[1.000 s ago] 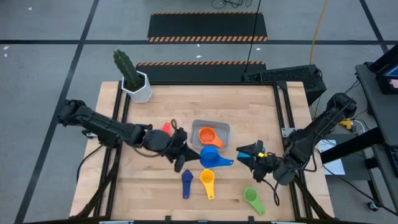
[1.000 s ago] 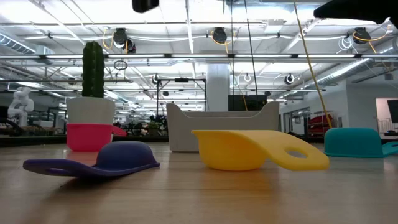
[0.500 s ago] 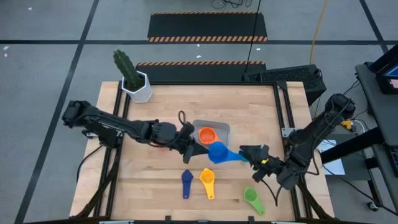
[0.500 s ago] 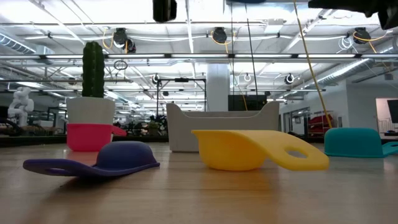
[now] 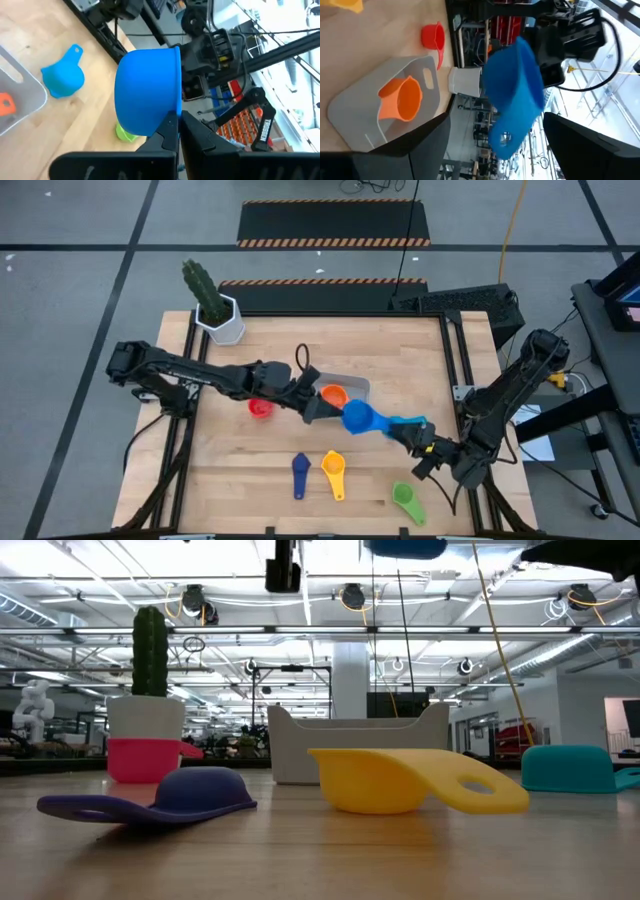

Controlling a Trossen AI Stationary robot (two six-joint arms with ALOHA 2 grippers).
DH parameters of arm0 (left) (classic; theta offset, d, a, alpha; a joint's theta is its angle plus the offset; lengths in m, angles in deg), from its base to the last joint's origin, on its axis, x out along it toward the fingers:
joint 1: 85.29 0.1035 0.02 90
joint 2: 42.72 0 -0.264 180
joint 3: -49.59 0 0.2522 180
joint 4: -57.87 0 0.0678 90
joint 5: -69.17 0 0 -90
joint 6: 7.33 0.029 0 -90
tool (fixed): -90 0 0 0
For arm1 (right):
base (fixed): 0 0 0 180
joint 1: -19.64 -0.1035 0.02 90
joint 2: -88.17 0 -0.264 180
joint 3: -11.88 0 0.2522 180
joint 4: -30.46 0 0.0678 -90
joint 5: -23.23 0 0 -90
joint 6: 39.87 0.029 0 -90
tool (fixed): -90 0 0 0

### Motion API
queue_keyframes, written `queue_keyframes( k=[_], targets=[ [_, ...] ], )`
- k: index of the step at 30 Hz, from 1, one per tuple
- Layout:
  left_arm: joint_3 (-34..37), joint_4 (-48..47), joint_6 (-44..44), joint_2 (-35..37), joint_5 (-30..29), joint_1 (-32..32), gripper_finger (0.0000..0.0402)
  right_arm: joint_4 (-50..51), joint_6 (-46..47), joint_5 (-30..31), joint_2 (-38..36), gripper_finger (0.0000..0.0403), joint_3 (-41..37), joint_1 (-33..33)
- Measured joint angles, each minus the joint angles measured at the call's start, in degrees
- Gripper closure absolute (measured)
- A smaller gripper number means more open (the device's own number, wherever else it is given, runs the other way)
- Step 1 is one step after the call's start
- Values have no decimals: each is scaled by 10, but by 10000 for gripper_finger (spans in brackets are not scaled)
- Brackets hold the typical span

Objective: Nest measuring cups in basket
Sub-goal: Stack the blue measuring cup into the orange measuring cup

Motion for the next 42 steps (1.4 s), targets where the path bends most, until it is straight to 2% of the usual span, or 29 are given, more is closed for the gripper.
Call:
queue_keyframes(
  k=[6, 18, 21, 31, 36, 42],
  targets=[
    [-1, 6, -30, -15, 57, 11, 399, -9, -16, -2, 0, 90, -3, 1],
    [0, 29, -111, -55, 106, 41, 399, -28, -23, -16, 0, 96, -3, 21],
    [-1, 28, -116, -59, 118, 49, 399, -28, -19, -16, 0, 129, -3, 17],
    [0, 47, -131, -67, 135, 62, 399, -27, -17, -29, 0, 279, -3, 12],
    [0, 48, -131, -67, 133, 58, 399, -23, -17, -29, 0, 333, -3, 12],
    [0, 43, -103, -68, 101, 58, 397, -24, -18, -24, -1, 392, -11, 12]
  ],
)
